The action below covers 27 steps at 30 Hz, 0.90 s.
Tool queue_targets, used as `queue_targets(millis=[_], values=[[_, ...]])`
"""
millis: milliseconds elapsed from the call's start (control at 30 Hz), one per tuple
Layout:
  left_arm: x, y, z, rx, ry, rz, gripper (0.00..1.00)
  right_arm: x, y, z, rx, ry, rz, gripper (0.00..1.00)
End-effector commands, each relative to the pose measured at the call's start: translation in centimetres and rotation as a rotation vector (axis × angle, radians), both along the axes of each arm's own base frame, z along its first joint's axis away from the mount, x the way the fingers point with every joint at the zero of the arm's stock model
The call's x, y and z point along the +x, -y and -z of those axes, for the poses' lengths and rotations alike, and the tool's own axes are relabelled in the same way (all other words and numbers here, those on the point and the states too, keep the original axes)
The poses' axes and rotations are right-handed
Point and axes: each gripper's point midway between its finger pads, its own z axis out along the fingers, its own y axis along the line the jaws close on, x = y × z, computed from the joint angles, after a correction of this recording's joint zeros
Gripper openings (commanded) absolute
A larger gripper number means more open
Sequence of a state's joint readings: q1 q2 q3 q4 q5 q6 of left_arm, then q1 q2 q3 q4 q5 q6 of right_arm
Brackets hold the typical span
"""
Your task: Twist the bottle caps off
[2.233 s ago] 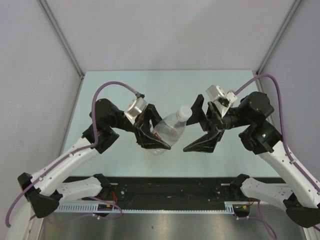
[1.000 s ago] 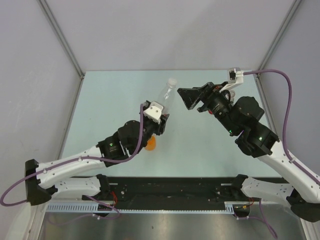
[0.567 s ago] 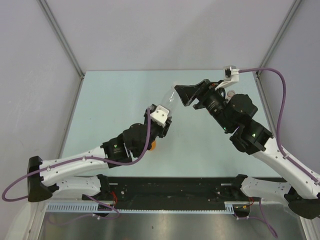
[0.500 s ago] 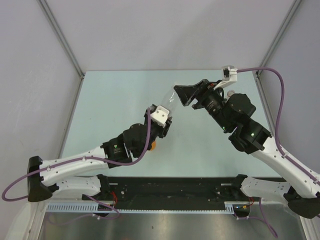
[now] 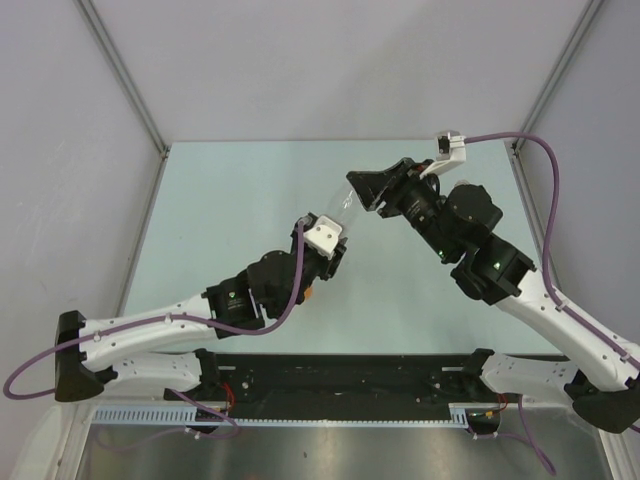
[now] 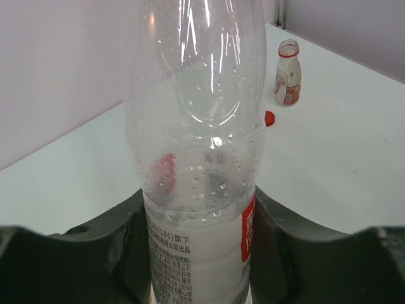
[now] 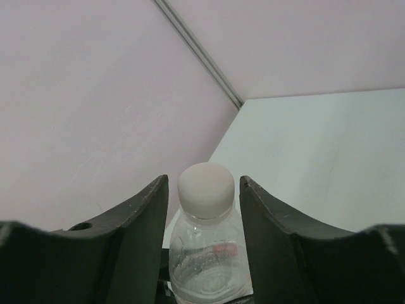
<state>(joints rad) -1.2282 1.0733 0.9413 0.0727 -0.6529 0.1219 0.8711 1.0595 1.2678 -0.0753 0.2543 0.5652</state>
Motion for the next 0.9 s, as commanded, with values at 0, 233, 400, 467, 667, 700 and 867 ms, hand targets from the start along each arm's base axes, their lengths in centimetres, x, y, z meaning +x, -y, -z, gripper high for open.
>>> queue_targets(millis=[0,233,400,467,667,700,867], values=[[-0.2,0.1,-1.4,-0.020,0.033,-0.007,0.00,0.0,0.0,-1.8,0.044,0.040,0.005,0.48],[-0.5,0.1,-1.6,-0.025,0.037,0.007,0.00,-0.1,0.1,-1.6,0.016,0.051,0.000,0.12],[-1.8,0.2,-2.3,-0.066,0.045,0.092,0.00,-0.5,0.9,-1.8,-0.026,0.088,0.009,0.00],[-2.6,0.1,-2.8,-0.083,0.053,0.146,0.00,-1.1,1.1,-2.4,-0.037,0.124,-0.005,0.00],[-7.2,1.1,-5.2,-0.155,0.058,0.476,0.00,-4.0,0.8,-4.6,-0.068,0.274,-0.150,0.00],[-7.8,1.2,-5.4,-0.165,0.050,0.524,0.00,-4.9,0.4,-4.7,-0.077,0.303,-0.214,0.00],[-12.1,0.8,-8.3,-0.251,-0.018,0.860,0.00,-8.5,-0.1,-5.9,-0.100,0.452,-0.415,0.00]])
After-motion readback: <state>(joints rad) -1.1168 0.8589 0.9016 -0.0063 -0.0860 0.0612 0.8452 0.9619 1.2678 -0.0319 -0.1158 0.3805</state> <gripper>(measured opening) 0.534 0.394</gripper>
